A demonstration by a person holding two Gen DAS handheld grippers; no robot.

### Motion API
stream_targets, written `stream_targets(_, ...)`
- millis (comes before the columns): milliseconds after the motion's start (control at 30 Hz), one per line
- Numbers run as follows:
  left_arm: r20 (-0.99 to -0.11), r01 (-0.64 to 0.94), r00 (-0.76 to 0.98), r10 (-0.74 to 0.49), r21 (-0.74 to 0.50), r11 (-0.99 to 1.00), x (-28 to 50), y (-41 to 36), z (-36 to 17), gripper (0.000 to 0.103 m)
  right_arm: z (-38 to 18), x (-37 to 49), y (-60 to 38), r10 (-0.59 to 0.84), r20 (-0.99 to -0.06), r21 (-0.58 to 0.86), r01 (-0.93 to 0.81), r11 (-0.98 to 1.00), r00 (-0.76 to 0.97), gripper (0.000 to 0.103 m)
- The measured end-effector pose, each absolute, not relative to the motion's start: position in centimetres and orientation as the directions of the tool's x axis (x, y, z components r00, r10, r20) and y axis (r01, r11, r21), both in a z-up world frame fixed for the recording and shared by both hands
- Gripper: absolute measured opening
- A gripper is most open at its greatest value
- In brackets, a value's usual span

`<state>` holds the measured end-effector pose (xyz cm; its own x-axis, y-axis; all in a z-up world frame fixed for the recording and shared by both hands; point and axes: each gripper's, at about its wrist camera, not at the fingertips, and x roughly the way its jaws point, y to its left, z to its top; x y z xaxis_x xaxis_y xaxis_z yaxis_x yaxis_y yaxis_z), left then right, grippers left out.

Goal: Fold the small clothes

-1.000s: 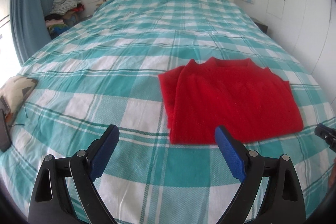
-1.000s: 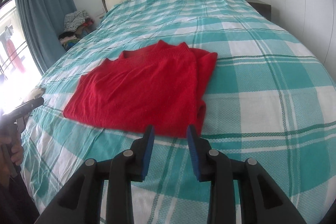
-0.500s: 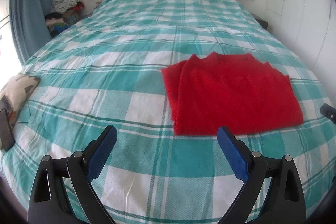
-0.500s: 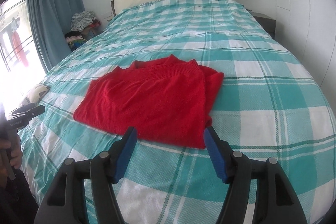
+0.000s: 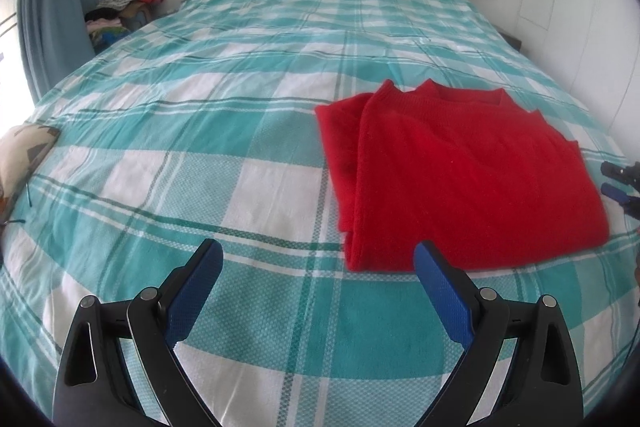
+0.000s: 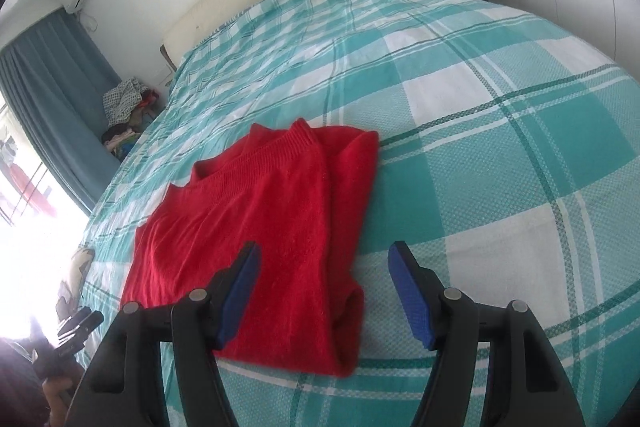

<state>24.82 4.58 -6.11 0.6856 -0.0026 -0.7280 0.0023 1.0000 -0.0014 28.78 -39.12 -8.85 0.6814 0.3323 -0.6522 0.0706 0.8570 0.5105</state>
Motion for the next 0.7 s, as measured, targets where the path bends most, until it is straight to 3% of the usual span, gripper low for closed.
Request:
stream_targets(233,-0.786,-0.045,0.613,-0.081,-0.138,0.989,26.0,7.1,-6.9,0.097,-12.2,33.3,-39.2,0.441,-0.655,0.582,0.037,0.812,0.614,0.066)
stream_targets(300,-0.791,-0.061,0.603,-0.099,-0.169,0.984,26.0,7.8,-6.7,0.097,-12.0,34.1,-38.4,0.451,-0.677,0.56,0.009,0.829,0.582,0.06)
stream_targets(367,-0.788,-0.067,0.609,-0.093,-0.168,0.984,25.9,8.1,-6.2,0.097,-11.9,35.0,-37.3,0.438,-0.731,0.514,0.0,0.858,0.523,0.01)
stream_targets(467,-0.768,-0.065,0.637,-0.065,-0.138,0.988,25.3,8.8,-5.0,0.097,-10.1,35.4,-35.5,0.376,-0.767,0.441,0.002,0.897,0.519,0.01)
stream_targets(700,-0.731,-0.129,0.682,-0.029,-0.159,0.979,24.5,12.2,-3.1,0.097,-2.8,37.4,-26.8,0.423,-0.726,0.474,-0.051,0.879,0.543,0.01)
